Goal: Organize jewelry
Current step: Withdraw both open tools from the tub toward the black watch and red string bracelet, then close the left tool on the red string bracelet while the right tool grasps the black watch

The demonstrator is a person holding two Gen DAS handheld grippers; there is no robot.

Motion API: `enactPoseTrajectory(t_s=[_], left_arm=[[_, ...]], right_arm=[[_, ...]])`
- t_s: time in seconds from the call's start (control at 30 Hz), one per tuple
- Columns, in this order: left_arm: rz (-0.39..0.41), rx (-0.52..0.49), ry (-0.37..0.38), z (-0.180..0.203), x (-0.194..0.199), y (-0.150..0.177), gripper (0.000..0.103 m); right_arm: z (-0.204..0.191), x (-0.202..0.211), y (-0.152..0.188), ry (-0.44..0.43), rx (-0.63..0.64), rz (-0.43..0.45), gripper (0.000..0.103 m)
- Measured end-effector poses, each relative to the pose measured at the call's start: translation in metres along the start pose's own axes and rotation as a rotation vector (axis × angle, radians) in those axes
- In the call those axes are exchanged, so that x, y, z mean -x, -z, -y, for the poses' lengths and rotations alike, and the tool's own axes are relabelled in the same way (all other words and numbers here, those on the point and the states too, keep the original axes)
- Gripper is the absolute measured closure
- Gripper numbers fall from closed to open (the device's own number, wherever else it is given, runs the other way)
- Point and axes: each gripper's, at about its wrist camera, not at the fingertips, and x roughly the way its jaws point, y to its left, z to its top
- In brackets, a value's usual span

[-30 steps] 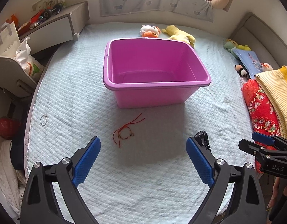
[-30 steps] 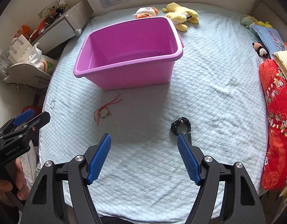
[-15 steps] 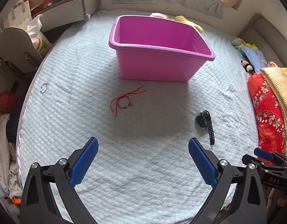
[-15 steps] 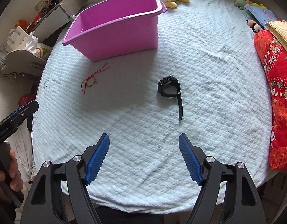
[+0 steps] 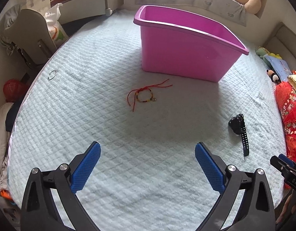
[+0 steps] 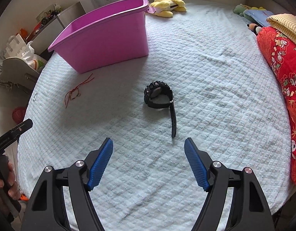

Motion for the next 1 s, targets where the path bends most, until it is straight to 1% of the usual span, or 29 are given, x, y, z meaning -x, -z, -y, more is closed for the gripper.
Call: enactPoseTrajectory(t_s=[0.07,0.13,0.2,0.3,0.37,0.53,0.6,0.7,0.9,1.0], left_arm=[[0.056,-0.016,0.009,0.0,-0.026,0.004,0.006],[0.094,-0.034,0.003,0.003,-0.053,0.006,0.006],[0.097,-0.036,0.006,0.005,-0.074,0.006,0.006],[0.103,-0.023,0.032,0.006,-0.101,0.006,0.006],[0.105,-0.036,0.029,0.009,-0.115,0.005,0.006],[0.144,-0.09,0.02,0.018,-0.135,-0.005,0.006],[0.152,-0.095,0.018,0.02,-0.143,-0.012,0.006],[0.158,-0.084,0.023,0.018,-0.152,-0.021,0.006],[0.153,-0.079,0.026,0.015,-0.171,-0.034,0.006],[0.152,-0.081,0.024,0.015,-0.178,-0.038,0.006]], right_arm=[[0.001,-0.017,0.004,0.011,0.017,0.048,0.03],[0.003,-0.035,0.007,0.023,0.026,0.099,0.03],[0.004,-0.054,0.007,0.028,0.025,0.132,0.029],[0.005,-0.08,0.003,0.054,0.018,0.142,0.029],[0.006,-0.095,-0.001,0.062,0.012,0.145,0.029],[0.008,-0.119,-0.012,0.11,0.023,0.151,0.029],[0.008,-0.127,-0.018,0.132,0.037,0.145,0.03],[0.009,-0.135,-0.025,0.134,0.041,0.147,0.029],[0.011,-0.155,-0.038,0.149,0.046,0.12,0.029],[0.011,-0.161,-0.043,0.143,0.044,0.117,0.027]])
